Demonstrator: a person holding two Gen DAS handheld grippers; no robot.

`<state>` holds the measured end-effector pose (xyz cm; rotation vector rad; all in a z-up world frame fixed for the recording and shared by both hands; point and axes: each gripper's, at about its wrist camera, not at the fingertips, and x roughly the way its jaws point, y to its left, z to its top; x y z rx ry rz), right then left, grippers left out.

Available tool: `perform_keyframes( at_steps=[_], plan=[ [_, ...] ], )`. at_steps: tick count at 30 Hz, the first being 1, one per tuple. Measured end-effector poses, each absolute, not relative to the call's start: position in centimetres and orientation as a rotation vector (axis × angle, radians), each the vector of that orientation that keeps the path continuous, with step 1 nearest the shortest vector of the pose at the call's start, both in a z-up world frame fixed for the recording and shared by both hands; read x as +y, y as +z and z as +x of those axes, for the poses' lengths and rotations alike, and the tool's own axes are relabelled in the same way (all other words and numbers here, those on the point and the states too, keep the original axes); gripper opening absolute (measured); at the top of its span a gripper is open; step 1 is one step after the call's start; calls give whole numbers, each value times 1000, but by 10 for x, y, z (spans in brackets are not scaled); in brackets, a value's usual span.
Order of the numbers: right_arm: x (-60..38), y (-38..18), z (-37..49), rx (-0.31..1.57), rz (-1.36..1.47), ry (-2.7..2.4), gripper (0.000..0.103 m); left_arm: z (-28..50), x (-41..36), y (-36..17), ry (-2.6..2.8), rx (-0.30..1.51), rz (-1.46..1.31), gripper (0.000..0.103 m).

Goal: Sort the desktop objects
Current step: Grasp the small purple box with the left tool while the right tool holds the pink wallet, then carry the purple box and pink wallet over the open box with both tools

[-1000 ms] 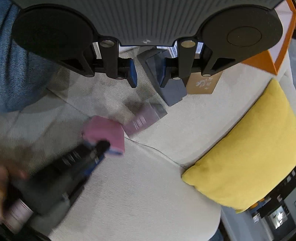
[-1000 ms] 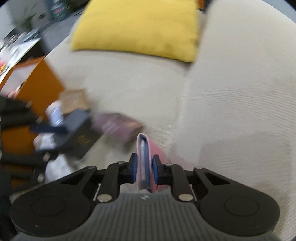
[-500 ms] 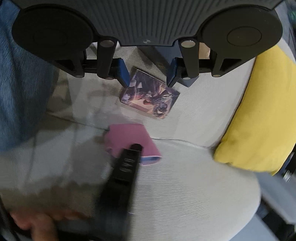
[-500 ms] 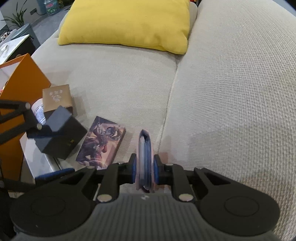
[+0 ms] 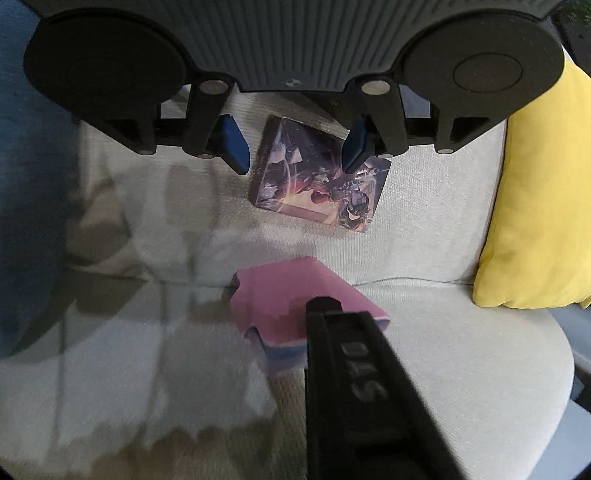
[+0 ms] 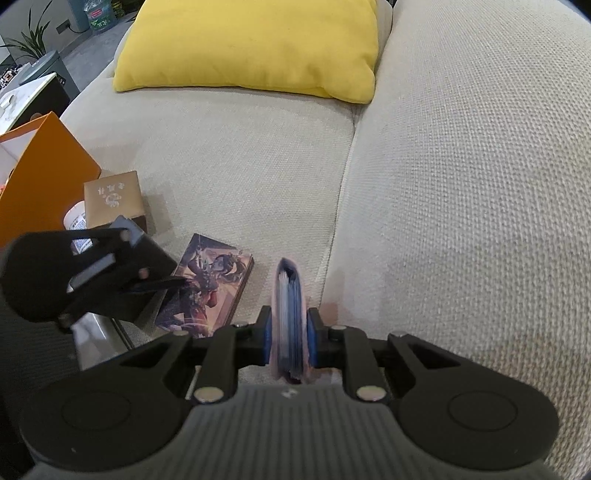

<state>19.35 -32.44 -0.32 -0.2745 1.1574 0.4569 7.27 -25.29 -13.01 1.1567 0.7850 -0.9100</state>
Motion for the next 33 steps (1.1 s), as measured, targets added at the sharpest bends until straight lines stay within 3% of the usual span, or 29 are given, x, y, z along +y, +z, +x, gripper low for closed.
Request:
perform_keyframes(
  at_steps=[2, 10, 12, 20, 22, 33],
  plan=[
    [-324, -4, 194, 1162, -266, 463, 20, 71, -253, -136, -903, 756, 1187, 76],
    [-322, -4, 194, 1170, -256, 472, 22, 71, -251, -147, -884, 704, 1174, 86],
    [-322, -5, 194, 1173, -255, 469, 22, 74, -248, -146, -889, 705, 1150, 82],
    [-322, -5, 193, 1177, -251, 465, 22, 67, -240, -124, -912, 671, 1081, 43],
    [-324, -5, 194, 1182, -237, 461, 22, 68, -237, -111, -905, 660, 1046, 38],
    [-334, 21, 195, 1097, -29, 517, 17, 115, -222, -60, -799, 759, 786, 27]
  ],
)
